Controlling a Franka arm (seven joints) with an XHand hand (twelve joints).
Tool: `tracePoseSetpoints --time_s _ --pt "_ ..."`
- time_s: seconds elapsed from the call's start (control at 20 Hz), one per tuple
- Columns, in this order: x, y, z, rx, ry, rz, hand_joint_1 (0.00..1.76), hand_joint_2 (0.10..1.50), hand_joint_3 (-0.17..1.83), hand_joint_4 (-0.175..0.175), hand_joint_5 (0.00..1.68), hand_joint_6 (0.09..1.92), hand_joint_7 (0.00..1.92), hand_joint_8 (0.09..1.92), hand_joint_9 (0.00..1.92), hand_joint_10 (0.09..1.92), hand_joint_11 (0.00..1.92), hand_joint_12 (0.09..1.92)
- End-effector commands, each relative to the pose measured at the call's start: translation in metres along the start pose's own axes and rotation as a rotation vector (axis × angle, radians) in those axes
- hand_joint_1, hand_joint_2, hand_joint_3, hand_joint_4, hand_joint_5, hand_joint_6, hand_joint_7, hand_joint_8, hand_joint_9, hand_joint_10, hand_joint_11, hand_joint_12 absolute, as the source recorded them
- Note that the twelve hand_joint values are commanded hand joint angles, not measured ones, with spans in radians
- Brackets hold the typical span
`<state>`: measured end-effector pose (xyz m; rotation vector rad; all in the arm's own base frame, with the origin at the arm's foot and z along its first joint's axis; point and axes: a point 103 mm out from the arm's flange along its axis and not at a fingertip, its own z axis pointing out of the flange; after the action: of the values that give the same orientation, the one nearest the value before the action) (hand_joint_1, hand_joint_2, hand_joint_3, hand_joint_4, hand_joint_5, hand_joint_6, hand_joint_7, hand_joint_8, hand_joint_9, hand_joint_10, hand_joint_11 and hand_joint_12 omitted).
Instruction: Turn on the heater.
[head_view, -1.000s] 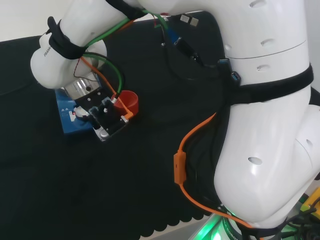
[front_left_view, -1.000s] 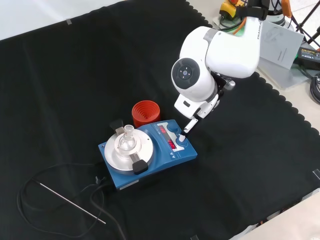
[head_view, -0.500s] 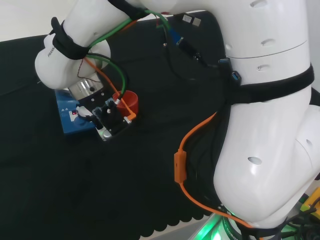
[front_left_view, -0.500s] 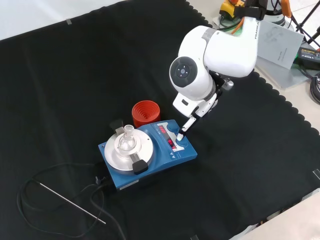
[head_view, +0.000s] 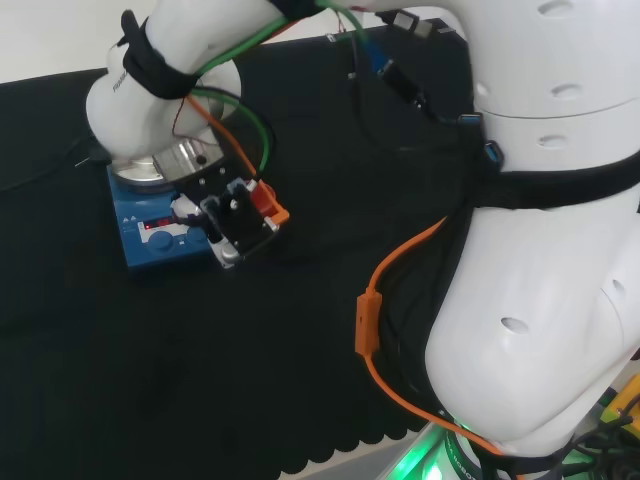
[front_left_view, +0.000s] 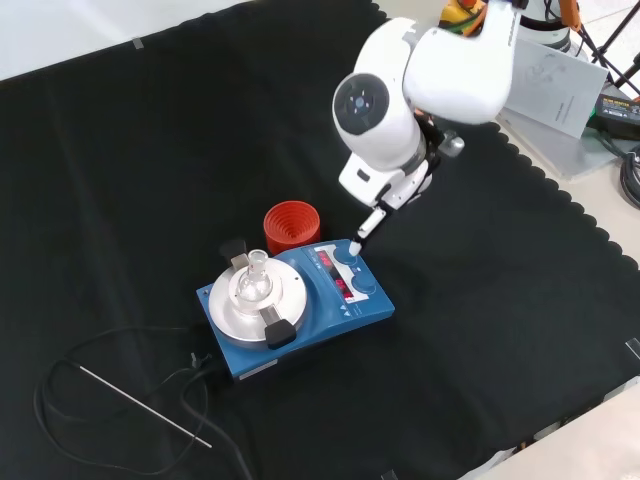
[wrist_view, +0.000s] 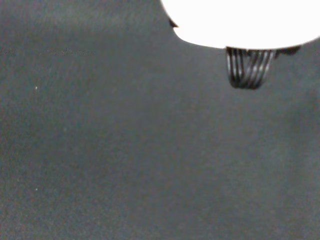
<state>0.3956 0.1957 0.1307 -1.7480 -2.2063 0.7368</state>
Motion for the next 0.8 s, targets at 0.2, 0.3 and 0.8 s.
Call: tracePoseSetpoints --time_s 0.2,0.3,0.8 --pt "-0.043 -0.051 -0.042 -0.017 0.007 0.075 1.64 0.49 1.3 -0.052 0.03 0.55 1.81 1.45 1.82 1.43 1.57 1.5" --pt "-0.049 -0.057 -0.044 -0.029 0.028 0.086 1.64 0.49 1.3 -0.052 0.03 0.55 1.81 1.45 1.82 1.43 1.57 1.49" --pt "-0.073 -0.071 -0.031 -0.019 0.088 0.144 1.64 0.48 1.31 -0.052 0.03 0.55 1.81 1.45 1.82 1.43 1.56 1.49"
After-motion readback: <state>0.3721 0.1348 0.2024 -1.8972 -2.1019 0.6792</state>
